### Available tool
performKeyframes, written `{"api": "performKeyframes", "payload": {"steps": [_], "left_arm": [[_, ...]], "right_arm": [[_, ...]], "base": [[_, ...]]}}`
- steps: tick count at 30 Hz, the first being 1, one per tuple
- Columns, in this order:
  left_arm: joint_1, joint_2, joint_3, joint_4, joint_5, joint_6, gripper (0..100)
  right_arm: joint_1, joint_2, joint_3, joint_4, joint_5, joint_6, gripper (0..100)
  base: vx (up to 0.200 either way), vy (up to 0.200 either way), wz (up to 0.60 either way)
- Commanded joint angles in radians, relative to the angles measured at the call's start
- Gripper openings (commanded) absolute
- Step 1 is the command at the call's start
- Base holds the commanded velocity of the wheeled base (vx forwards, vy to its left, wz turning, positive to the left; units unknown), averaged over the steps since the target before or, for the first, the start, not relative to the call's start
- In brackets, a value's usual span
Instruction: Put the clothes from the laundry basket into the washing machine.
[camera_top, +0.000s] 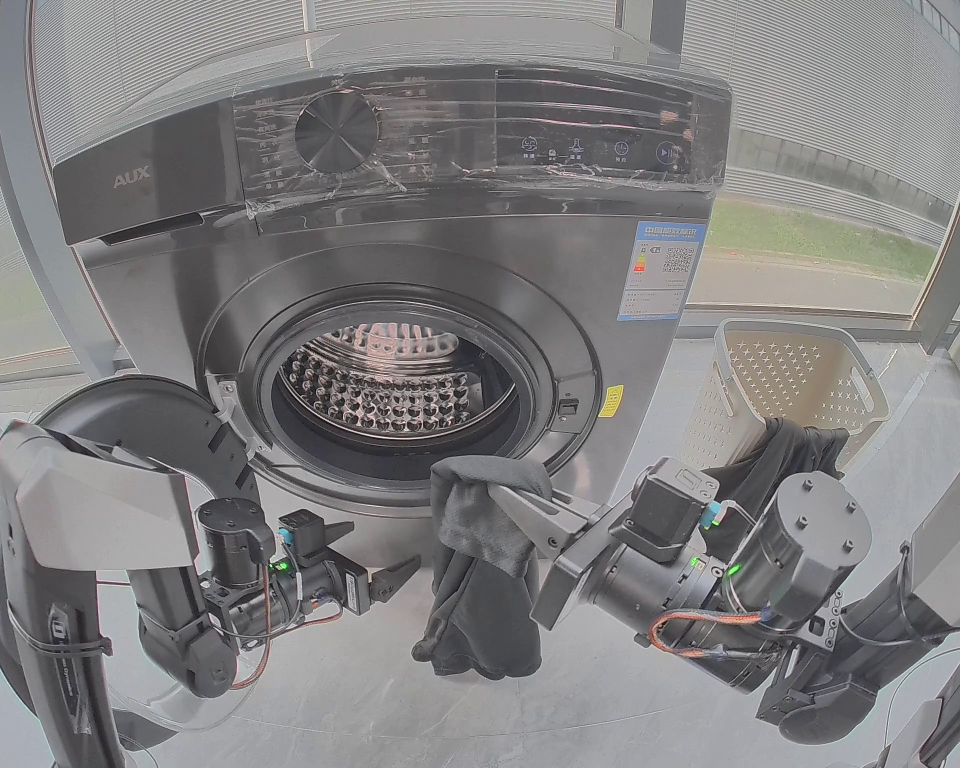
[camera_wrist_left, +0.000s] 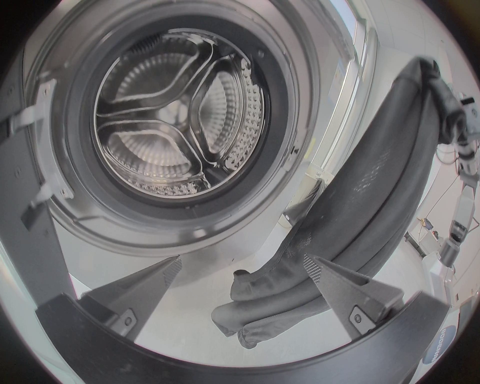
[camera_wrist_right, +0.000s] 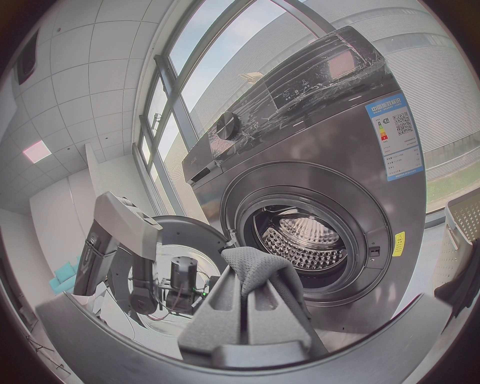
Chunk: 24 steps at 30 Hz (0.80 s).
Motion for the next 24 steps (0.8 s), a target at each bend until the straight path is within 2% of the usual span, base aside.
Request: {"api": "performKeyframes", "payload": {"steps": [1, 4, 7, 10, 24], "left_arm": [[-0.02, 0.134, -0.051, -0.006, 0.002, 0.001, 100], [-0.028, 0.166, -0.092, -0.006, 0.008, 0.0, 100], [-0.038, 0.204, -0.152, -0.002, 0.05, 0.001, 100], [-0.046, 0.227, -0.174, -0.002, 0.063, 0.006, 100], [-0.14, 0.253, -0.163, -0.004, 0.051, 0.011, 100]], "right_arm": [[0.007, -0.001, -0.003, -0.001, 0.0, 0.0, 0], [0.008, -0.001, -0.005, -0.001, 0.0, 0.0, 0], [0.016, -0.001, -0.006, -0.004, 0.002, 0.0, 0], [0.019, -0.001, -0.008, -0.004, 0.0, 0.0, 0], [0.036, 0.014, -0.033, -0.005, -0.002, 0.002, 0]], "base": [[0.0, 0.0, 0.0], [0.0, 0.0, 0.0], [0.0, 0.0, 0.0], [0.0, 0.0, 0.0], [0.0, 0.0, 0.0]]}}
